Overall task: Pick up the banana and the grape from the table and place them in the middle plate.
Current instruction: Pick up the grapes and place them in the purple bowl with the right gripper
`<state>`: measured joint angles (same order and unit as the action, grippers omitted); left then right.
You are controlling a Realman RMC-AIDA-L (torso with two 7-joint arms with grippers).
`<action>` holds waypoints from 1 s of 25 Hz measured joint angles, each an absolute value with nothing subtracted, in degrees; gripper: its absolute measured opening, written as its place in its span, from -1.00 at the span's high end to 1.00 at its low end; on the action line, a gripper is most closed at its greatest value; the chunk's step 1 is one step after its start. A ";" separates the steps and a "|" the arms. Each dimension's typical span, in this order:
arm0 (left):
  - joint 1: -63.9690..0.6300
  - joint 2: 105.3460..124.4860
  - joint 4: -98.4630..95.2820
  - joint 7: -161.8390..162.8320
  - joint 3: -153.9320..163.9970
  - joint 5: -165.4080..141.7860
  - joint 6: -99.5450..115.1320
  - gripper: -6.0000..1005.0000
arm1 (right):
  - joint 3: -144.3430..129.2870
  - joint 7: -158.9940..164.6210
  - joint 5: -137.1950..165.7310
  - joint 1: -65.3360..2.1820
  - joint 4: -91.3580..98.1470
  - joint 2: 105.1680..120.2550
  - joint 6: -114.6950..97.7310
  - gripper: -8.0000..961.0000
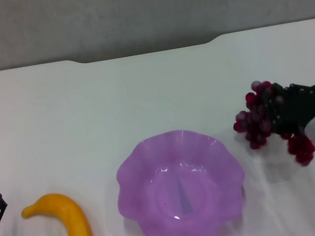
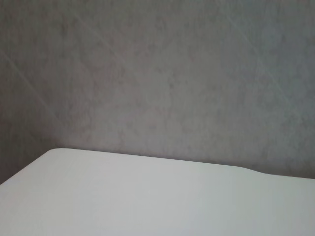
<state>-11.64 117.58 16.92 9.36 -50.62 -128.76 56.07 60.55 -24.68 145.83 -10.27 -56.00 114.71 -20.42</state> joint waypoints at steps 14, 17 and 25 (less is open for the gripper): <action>-11.93 117.48 16.53 9.33 -50.70 -127.97 56.07 -0.75 | 63.56 -27.21 147.79 -11.17 -64.75 114.78 -15.67 0.56; -11.94 117.47 16.61 9.31 -50.71 -127.96 56.11 -0.75 | 63.46 -26.88 147.37 -12.97 -65.63 114.80 -14.11 0.56; -12.75 117.56 17.01 9.16 -50.12 -128.45 56.37 -0.75 | 58.52 -23.54 147.17 -18.50 -65.99 115.04 -13.63 0.56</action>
<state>-12.75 117.56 17.01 9.16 -50.12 -128.45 56.37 58.52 -23.54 147.17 -18.50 -65.99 115.04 -13.63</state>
